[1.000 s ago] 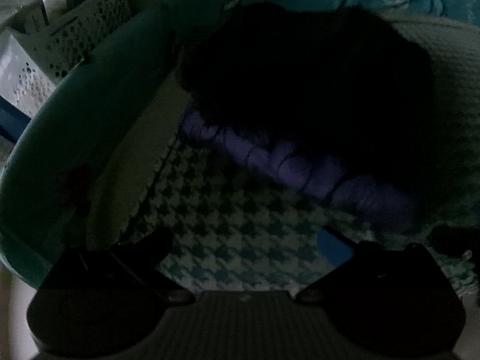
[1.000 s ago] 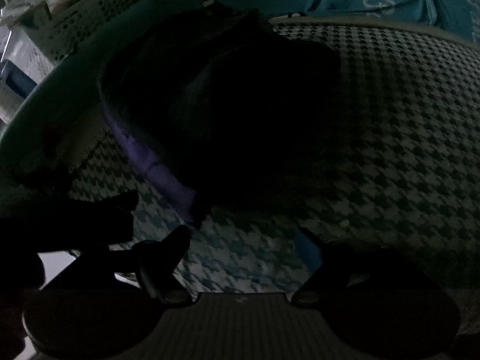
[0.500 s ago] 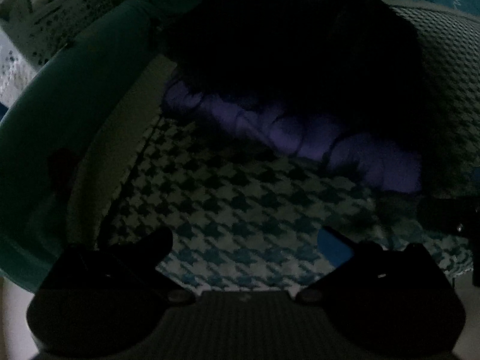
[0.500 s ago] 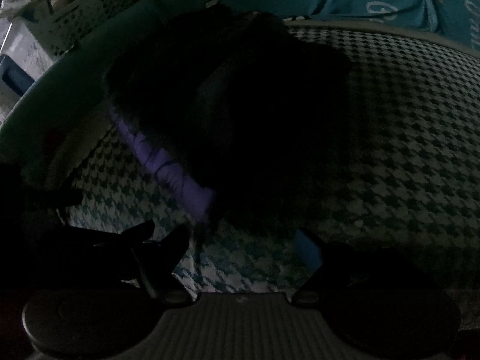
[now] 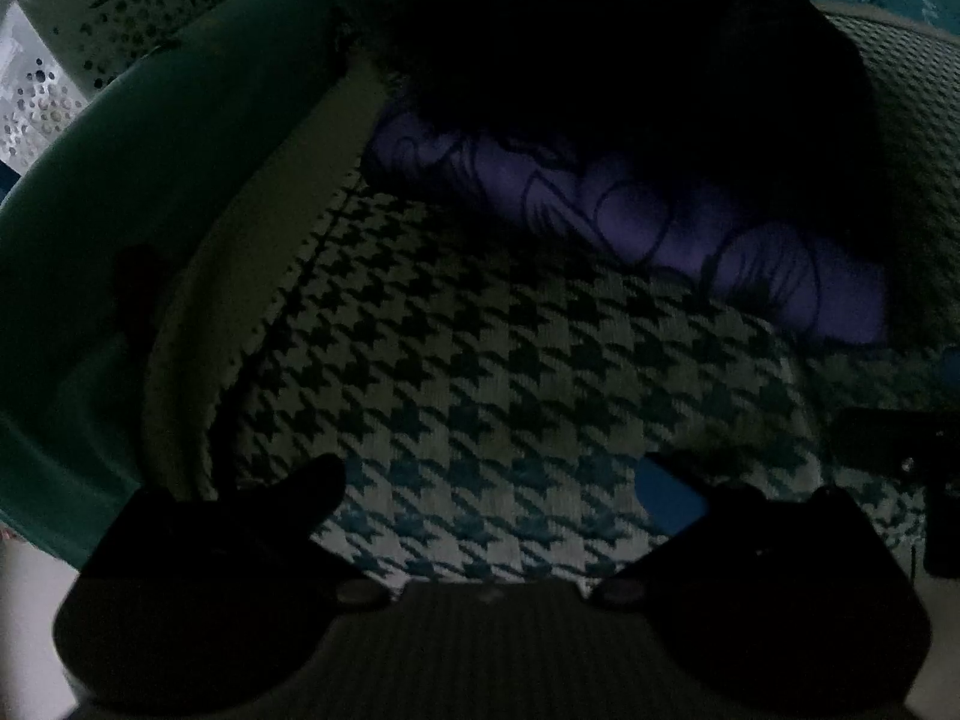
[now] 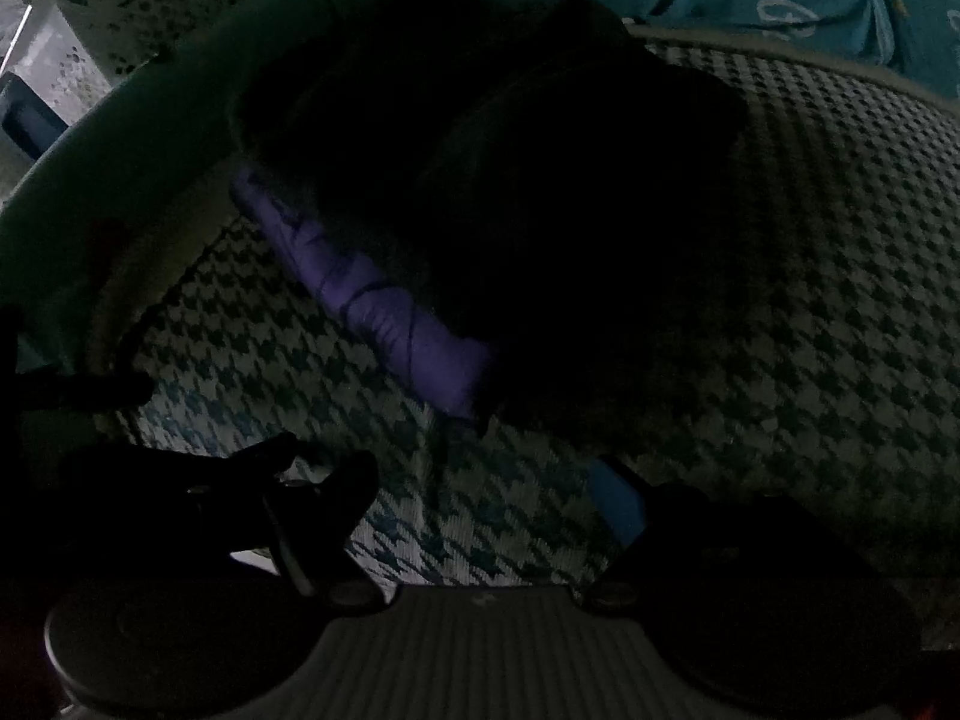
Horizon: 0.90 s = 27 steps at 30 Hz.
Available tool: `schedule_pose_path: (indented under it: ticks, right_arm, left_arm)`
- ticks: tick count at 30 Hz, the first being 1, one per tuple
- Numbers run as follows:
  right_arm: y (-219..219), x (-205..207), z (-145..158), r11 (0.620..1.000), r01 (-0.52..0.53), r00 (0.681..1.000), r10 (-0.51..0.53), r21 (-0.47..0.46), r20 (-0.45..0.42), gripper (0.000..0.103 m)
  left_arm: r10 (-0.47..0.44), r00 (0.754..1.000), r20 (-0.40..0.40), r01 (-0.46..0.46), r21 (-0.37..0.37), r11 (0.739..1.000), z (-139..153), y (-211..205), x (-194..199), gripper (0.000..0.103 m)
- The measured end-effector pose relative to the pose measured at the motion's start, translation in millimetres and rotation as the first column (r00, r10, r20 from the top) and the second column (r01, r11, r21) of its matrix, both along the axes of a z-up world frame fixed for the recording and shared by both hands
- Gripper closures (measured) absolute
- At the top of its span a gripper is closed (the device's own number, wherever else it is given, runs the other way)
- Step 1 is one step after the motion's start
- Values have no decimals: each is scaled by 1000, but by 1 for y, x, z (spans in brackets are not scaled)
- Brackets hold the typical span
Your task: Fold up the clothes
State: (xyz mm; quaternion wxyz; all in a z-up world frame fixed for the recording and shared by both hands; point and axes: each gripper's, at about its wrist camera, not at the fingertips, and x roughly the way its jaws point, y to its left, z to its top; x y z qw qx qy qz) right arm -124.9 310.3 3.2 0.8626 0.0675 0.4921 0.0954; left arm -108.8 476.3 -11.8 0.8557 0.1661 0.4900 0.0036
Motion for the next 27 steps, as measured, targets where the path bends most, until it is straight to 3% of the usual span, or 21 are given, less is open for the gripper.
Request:
schedule_pose_path:
  ticks: [21, 27]
  right_arm:
    - [0, -5, -11, 1000, 2, 998, -3, -5, -64, 25]
    - [-5, -3, -9, 1000, 21, 997, -20, 10, -68, 25]
  left_arm:
    - [-21, 1000, -13, 21, 1, 1000, -7, 1, -7, 0]
    - [-23, 1000, 15, 24, -12, 1000, 2, -1, -7, 0]
